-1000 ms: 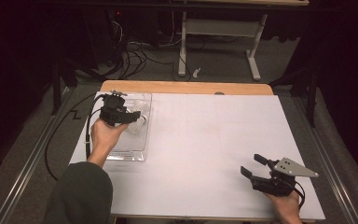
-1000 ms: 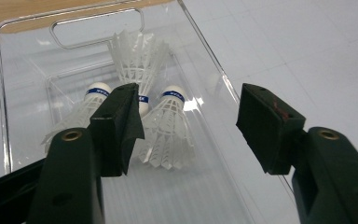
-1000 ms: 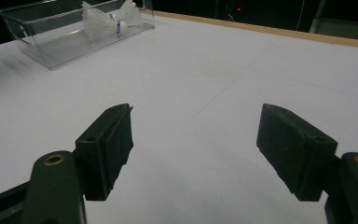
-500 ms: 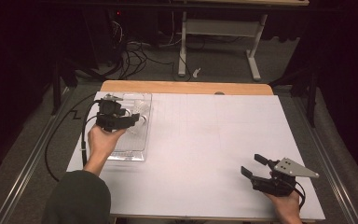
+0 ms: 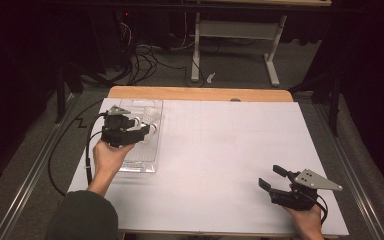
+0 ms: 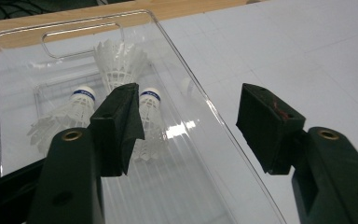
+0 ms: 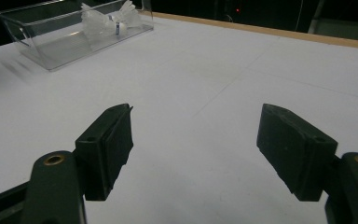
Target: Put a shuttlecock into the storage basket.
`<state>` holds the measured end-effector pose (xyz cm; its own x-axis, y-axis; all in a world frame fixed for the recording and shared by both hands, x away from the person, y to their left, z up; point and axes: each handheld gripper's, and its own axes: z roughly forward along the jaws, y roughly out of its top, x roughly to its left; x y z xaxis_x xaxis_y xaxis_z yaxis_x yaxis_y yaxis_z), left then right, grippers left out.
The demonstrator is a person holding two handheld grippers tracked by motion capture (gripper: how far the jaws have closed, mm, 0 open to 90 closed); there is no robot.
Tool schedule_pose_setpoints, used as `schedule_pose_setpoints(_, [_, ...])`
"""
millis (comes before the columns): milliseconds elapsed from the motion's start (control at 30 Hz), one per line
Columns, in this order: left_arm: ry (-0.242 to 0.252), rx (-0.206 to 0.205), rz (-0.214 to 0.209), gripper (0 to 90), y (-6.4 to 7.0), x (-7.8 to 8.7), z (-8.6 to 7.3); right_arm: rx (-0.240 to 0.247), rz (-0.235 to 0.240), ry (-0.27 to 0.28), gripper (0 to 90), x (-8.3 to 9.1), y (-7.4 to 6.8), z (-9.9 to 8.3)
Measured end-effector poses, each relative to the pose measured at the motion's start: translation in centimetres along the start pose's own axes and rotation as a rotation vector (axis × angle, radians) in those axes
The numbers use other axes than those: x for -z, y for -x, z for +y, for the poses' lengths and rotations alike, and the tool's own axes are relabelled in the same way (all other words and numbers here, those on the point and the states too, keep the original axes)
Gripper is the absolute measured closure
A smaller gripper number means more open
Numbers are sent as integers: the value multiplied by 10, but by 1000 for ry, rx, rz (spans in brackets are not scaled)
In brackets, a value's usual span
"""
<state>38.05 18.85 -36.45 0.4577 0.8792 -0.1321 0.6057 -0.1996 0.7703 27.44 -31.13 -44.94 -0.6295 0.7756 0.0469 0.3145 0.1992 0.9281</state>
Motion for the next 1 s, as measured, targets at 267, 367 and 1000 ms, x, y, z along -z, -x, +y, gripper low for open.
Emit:
schedule_pose_setpoints(267, [22,-4,-13,400,4,5,-7,0,-2,3,271,0,0,0])
schedule_pose_setpoints(367, [27,-4,-15,401,5,7,-9,-1,-2,3,271,0,0,0])
schedule_pose_setpoints(1000, [66,-2,-24,400,6,18,-21,-9,-8,16,270,3,1,0])
